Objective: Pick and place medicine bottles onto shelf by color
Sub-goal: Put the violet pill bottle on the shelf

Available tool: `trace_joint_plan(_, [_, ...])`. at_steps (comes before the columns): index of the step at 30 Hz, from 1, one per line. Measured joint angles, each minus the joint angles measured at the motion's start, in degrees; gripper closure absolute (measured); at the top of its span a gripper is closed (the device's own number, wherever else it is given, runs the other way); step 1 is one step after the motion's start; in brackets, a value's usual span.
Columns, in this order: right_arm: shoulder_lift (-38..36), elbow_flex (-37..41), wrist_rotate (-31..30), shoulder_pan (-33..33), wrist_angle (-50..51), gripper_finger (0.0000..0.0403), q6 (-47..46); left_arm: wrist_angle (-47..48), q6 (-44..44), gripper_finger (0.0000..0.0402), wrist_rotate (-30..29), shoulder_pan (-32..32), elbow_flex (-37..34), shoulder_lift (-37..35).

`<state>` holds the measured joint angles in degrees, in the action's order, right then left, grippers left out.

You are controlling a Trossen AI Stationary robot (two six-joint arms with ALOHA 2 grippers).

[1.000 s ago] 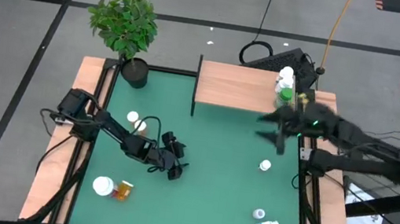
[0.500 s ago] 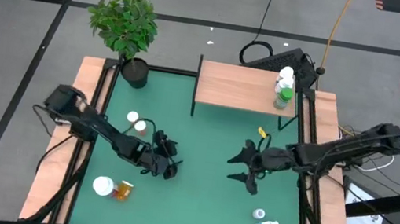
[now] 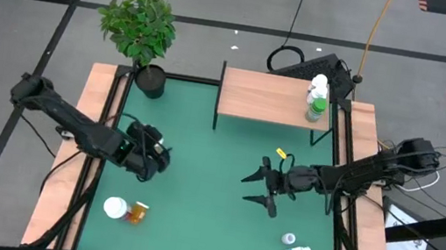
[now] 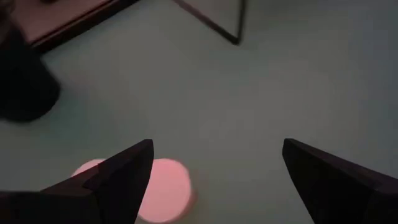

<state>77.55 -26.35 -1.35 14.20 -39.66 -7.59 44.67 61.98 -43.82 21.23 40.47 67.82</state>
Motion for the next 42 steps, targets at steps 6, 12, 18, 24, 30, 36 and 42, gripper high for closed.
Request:
trace_joint_plan(6, [5.56, 0.04, -0.04, 1.62, 0.27, 0.0149, -1.34, 3.91, 5.77, 0.0041, 13.05, 2.25, 0.58, -2.35])
trace_joint_plan(12, [9.53, 0.04, -1.83, 1.92, -2.62, 0.0149, -2.38, 13.64, 11.37, 0.0041, 29.58, 12.64, 13.87, -0.77])
trace_joint_plan(18, [9.58, 0.02, -2.02, -0.19, -3.73, 0.0149, -0.53, 34.7, 30.26, 0.0041, 37.18, 21.54, 29.61, 5.09])
trace_joint_plan(24, [9.6, 0.02, -2.29, -0.9, -2.11, 0.0149, 0.01, 34.88, 41.92, 0.0041, 39.33, 28.94, 33.7, 9.3])
trace_joint_plan(30, [9.58, 0.02, -5.49, -0.87, -2.12, 0.0149, 0.68, 33.95, 47.03, 0.0041, 41.77, 31.61, 31.57, 13.37])
trace_joint_plan(36, [9.58, 0.02, -6.07, -0.57, -2.58, 0.0149, -0.57, 30.0, 46.93, 0.0041, 44.8, 32.59, 30.49, 15.99])
trace_joint_plan(42, [9.58, 0.02, -6.12, -0.61, -2.89, 0.0149, -2.15, 30.05, 44.69, 0.0041, 42.5, 32.9, 30.47, 18.39])
